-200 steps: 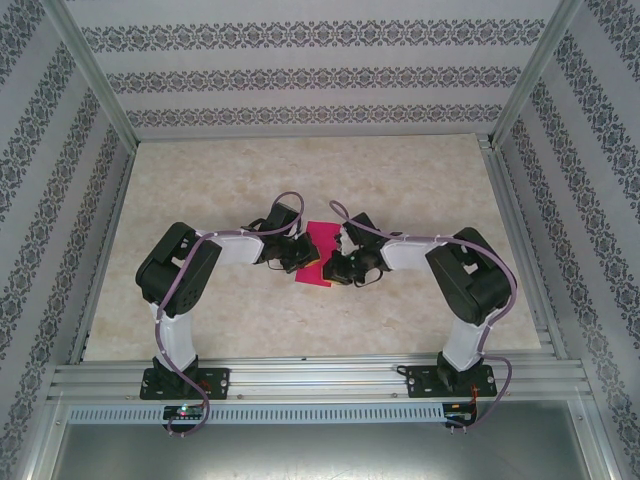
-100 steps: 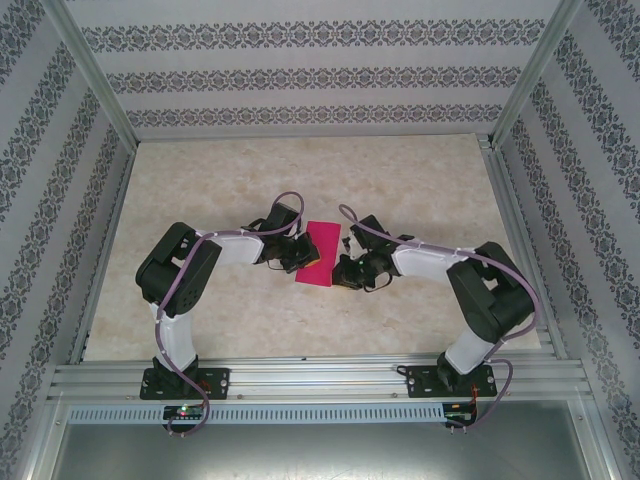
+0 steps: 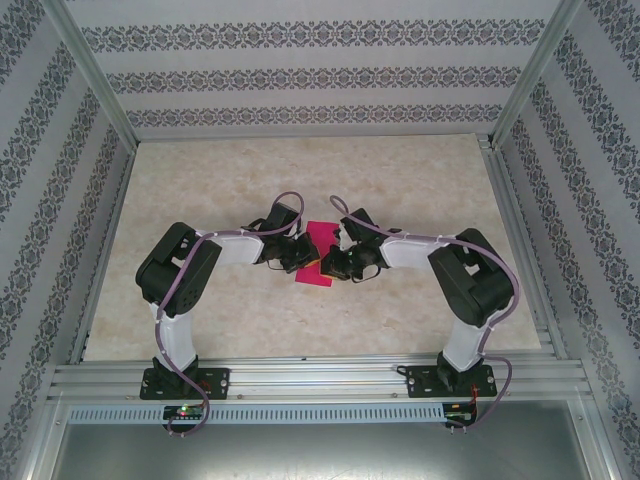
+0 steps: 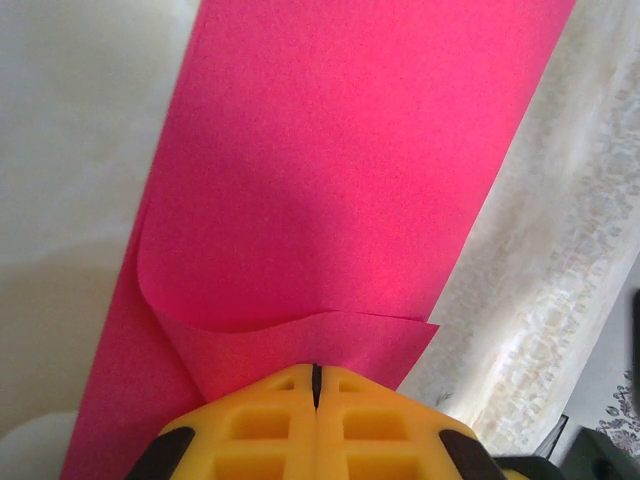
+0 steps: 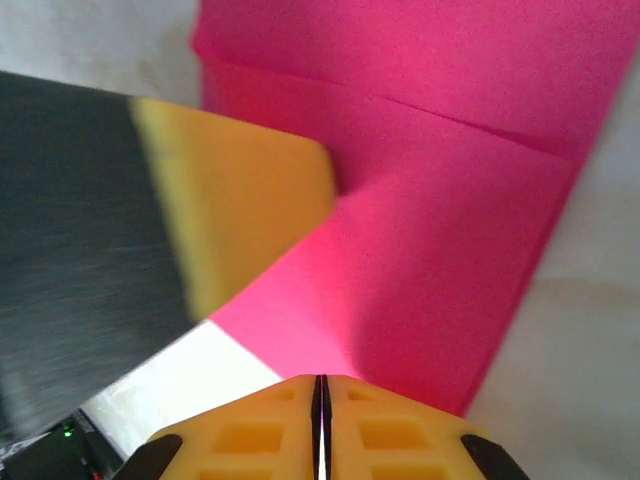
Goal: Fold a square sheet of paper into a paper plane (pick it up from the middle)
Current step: Fold the triangle a second time at the center of the table.
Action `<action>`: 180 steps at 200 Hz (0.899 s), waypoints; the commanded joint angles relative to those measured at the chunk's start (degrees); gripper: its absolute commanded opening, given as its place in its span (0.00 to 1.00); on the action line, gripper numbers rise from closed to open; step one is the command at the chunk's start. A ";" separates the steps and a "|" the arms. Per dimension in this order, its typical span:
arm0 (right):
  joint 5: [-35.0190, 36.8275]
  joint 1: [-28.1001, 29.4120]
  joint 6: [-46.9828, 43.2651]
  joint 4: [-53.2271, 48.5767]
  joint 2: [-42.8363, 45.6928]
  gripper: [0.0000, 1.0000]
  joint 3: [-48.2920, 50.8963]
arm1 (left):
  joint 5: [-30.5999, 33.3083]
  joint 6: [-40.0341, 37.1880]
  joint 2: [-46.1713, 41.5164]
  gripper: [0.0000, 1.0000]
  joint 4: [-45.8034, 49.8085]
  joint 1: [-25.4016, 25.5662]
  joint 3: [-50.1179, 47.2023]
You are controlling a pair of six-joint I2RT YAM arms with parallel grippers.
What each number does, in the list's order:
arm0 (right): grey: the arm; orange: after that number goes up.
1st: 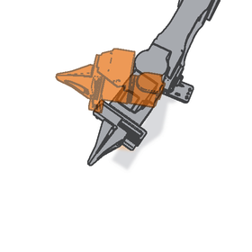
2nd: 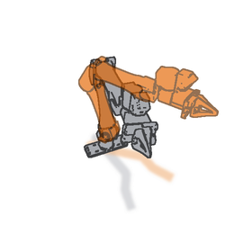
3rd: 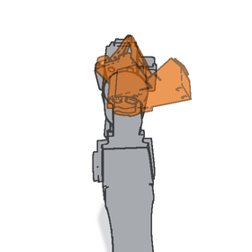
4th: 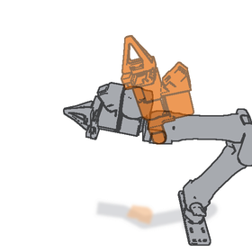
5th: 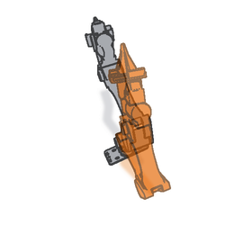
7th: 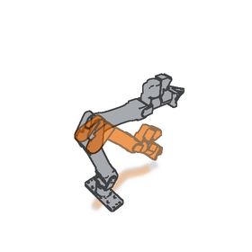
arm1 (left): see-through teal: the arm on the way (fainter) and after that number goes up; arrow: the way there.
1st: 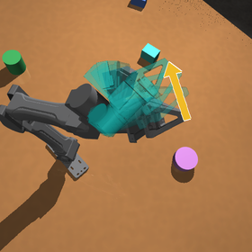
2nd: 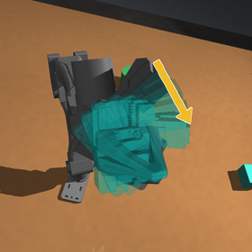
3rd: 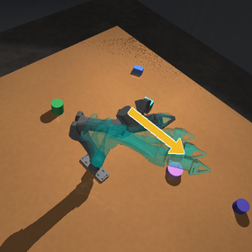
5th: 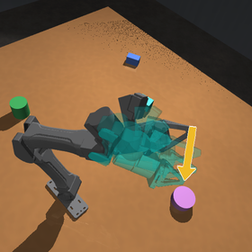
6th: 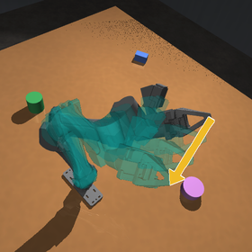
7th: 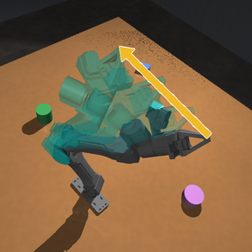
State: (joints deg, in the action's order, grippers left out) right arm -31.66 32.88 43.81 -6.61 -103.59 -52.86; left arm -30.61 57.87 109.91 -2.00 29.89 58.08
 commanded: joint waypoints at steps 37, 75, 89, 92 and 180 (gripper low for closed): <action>0.80 0.25 -2.76 -3.87 -2.84 0.10 2.76 | 2.10 -1.09 1.86 0.00 4.24 -0.31 -0.43; 0.48 0.12 -1.96 -1.44 -3.51 0.07 5.05 | 2.69 -2.16 2.10 0.00 5.26 -0.49 0.68; 0.49 0.16 -2.55 -1.77 -3.98 0.03 5.05 | 2.82 -2.40 2.16 0.01 5.05 -0.66 1.18; 0.73 0.16 -2.65 -1.98 -4.11 0.03 5.10 | 2.81 -2.48 2.16 0.01 5.07 -0.75 1.34; 1.36 -0.19 -3.73 -3.63 -5.38 0.00 5.34 | 1.57 -6.59 3.46 0.04 7.04 -7.07 4.63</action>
State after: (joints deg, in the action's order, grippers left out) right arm -33.85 32.36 41.63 -2.92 -104.81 -50.43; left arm -31.40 54.54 111.59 1.39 25.98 61.56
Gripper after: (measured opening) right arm 0.057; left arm 0.063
